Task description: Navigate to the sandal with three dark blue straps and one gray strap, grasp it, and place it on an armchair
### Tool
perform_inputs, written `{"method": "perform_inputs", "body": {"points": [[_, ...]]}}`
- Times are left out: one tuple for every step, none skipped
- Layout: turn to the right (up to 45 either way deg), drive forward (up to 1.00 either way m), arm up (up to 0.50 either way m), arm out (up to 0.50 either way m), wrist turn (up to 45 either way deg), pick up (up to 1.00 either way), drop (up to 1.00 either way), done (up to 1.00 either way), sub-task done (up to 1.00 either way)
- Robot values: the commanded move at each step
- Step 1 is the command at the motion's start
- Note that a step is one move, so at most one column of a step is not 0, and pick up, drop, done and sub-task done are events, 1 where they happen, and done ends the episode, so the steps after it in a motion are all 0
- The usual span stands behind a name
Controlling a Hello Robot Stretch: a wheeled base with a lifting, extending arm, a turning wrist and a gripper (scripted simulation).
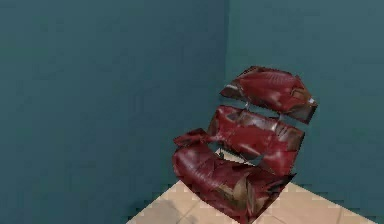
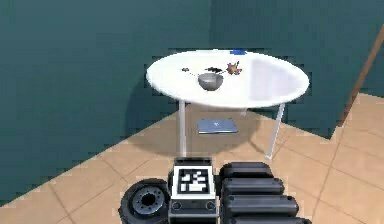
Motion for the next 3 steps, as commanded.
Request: {"method": "perform_inputs", "body": {"points": [[0.0,0.25,0.00,0.00,0.0,0.00,0.00,0.00,0.00],[-45.0,0.00,0.00,0.00,0.0,0.00,0.00,0.00,0.00],[0.0,0.40,0.00,0.00,0.0,0.00,0.00,0.00,0.00]]}}
